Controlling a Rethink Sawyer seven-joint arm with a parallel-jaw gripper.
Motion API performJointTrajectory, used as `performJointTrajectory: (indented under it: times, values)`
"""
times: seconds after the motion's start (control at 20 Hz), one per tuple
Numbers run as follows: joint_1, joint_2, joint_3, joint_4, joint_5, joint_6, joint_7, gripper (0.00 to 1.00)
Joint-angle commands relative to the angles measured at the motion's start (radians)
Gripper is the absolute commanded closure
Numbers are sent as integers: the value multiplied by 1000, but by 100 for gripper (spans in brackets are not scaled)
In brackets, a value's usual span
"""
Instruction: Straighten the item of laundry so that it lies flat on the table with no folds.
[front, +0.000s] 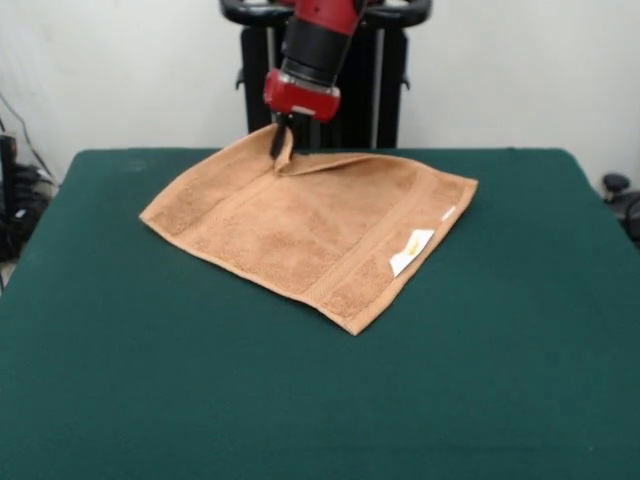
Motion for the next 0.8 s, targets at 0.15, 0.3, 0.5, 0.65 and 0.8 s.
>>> performJointTrajectory:
  times: [0.15,0.3,0.5,0.65,0.8]
  values:
    - [-145,26,140,-237,-184,-72,118,0]
    - [-186,28,180,-273,-255,-45,127,0]
    - [-229,23,219,-307,-324,-14,129,0]
    - [-248,17,235,-313,-347,-5,132,0]
    - [-274,6,262,-328,-396,20,142,0]
